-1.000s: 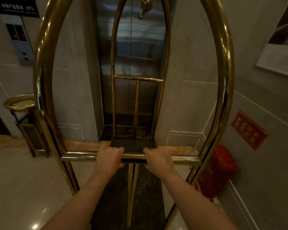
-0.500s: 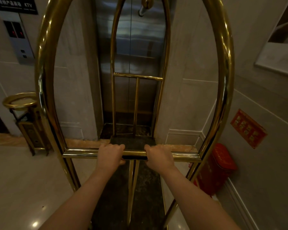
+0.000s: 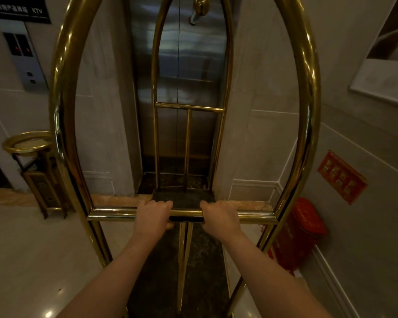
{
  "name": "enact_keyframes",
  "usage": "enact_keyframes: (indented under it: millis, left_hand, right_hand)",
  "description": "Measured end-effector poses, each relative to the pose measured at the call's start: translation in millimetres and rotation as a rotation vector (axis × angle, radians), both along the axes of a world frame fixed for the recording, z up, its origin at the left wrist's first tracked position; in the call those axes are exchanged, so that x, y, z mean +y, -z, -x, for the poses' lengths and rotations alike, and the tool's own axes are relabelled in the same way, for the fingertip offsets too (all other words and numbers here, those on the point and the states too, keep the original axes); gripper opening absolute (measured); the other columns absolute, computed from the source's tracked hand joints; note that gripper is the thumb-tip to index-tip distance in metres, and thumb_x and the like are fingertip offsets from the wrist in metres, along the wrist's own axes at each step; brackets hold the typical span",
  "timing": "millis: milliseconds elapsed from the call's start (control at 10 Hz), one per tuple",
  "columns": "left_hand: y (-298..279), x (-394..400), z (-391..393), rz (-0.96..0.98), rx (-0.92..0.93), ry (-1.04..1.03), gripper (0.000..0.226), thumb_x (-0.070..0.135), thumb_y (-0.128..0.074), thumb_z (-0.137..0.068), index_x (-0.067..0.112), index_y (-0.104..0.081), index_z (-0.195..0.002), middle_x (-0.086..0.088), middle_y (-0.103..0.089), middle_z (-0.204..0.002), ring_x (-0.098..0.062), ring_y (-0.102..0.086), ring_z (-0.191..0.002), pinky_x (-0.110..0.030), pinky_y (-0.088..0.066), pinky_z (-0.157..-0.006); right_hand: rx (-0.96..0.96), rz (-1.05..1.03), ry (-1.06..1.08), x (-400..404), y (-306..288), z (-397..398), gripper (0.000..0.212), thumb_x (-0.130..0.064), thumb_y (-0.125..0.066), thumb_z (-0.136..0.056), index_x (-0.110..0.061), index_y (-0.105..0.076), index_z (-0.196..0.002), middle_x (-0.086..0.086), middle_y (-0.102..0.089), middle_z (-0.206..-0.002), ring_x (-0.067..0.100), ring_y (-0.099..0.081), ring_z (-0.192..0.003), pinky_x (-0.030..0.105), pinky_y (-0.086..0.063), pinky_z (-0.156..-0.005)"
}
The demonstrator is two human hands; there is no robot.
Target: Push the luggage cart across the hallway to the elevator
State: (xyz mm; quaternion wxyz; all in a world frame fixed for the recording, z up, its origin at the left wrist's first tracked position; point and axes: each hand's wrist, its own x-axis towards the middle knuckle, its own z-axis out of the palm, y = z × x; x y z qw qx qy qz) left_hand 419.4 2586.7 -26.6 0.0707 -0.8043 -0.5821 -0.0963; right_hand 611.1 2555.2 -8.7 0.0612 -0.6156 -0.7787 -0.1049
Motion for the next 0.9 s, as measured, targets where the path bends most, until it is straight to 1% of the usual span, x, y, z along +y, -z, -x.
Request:
enact_keyframes:
  millis: [200,300,400,500,600,700,800,900]
  left_hand:
    - [1.3,2.9,2.3,0.005,0.013,0.028,0.026,0.04,-0.072,-0.079,0.03,-0.056,-0.096,0.007,-0.063,-0.09,-0.016,-0.06,-0.088,-0.038,-0.043,-0.084]
    - [0.8,4.2,2.7,0.017,0.014,0.047,0.025,0.037,-0.07,-0.08,0.029,-0.055,-0.098,0.006,-0.064,-0.092,-0.016,-0.06,-0.089,-0.038,-0.042,-0.085]
    - [0.3,4.0,2.0,0.029,0.02,0.056,0.026,0.036,-0.069,-0.08,0.029,-0.053,-0.099,0.005,-0.064,-0.095,-0.016,-0.059,-0.092,-0.038,-0.042,-0.086]
    - [-0.1,4.0,4.3,0.064,-0.008,0.07,0.039,0.04,-0.07,-0.079,0.028,-0.05,-0.11,0.003,-0.061,-0.107,-0.018,-0.057,-0.104,-0.04,-0.042,-0.092]
    - [-0.3,2.4,6.9,0.109,-0.043,0.099,0.059,0.046,-0.069,-0.078,0.026,-0.044,-0.128,0.001,-0.054,-0.122,-0.02,-0.051,-0.116,-0.043,-0.039,-0.102]
    - [-4.8,-1.1,7.9,0.128,-0.056,0.107,0.074,0.051,-0.067,-0.079,0.022,-0.036,-0.139,-0.003,-0.048,-0.132,-0.022,-0.045,-0.123,-0.046,-0.031,-0.111]
    - [-7.0,-5.3,8.7,0.091,-0.077,0.085,0.066,0.051,-0.066,-0.08,0.023,-0.041,-0.135,-0.001,-0.052,-0.128,-0.021,-0.048,-0.119,-0.046,-0.032,-0.11]
    - [-1.0,-11.0,9.2,-0.039,-0.108,0.081,0.055,0.05,-0.069,-0.077,0.026,-0.052,-0.123,0.001,-0.058,-0.116,-0.02,-0.055,-0.108,-0.046,-0.039,-0.103]
  right_hand:
    - [0.027,0.009,0.045,-0.1,3.6,3.0,0.026,-0.026,-0.068,-0.087,-0.02,-0.057,-0.11,0.0,-0.067,-0.09,0.022,-0.064,-0.08,0.036,-0.044,-0.064]
    - [0.041,0.029,0.053,1.0,5.7,2.6,0.027,-0.023,-0.068,-0.086,-0.02,-0.057,-0.11,0.002,-0.067,-0.092,0.023,-0.063,-0.083,0.037,-0.048,-0.069]
    - [0.056,0.048,0.053,1.0,6.9,2.7,0.027,-0.021,-0.068,-0.086,-0.019,-0.056,-0.111,0.003,-0.066,-0.095,0.024,-0.063,-0.085,0.037,-0.048,-0.071]
    - [0.072,0.062,0.047,1.8,7.8,1.6,0.032,-0.024,-0.068,-0.086,-0.02,-0.054,-0.115,0.004,-0.065,-0.102,0.026,-0.06,-0.095,0.039,-0.044,-0.081]
    - [0.078,0.058,0.045,2.1,8.3,0.0,0.043,-0.031,-0.069,-0.085,-0.02,-0.051,-0.122,0.004,-0.062,-0.112,0.026,-0.054,-0.106,0.041,-0.039,-0.094]
    - [0.065,0.05,0.046,0.4,7.2,-1.3,0.059,-0.043,-0.068,-0.083,-0.02,-0.046,-0.133,0.005,-0.056,-0.125,0.026,-0.047,-0.117,0.044,-0.028,-0.108]
    - [0.045,0.035,0.066,-2.0,7.8,-0.5,0.072,-0.052,-0.067,-0.082,-0.018,-0.041,-0.139,0.006,-0.052,-0.132,0.028,-0.044,-0.122,0.044,-0.024,-0.111]
    - [0.107,-0.016,0.095,-7.8,9.0,2.5,0.078,-0.057,-0.067,-0.081,-0.018,-0.038,-0.142,0.005,-0.05,-0.135,0.027,-0.042,-0.124,0.043,-0.024,-0.111]
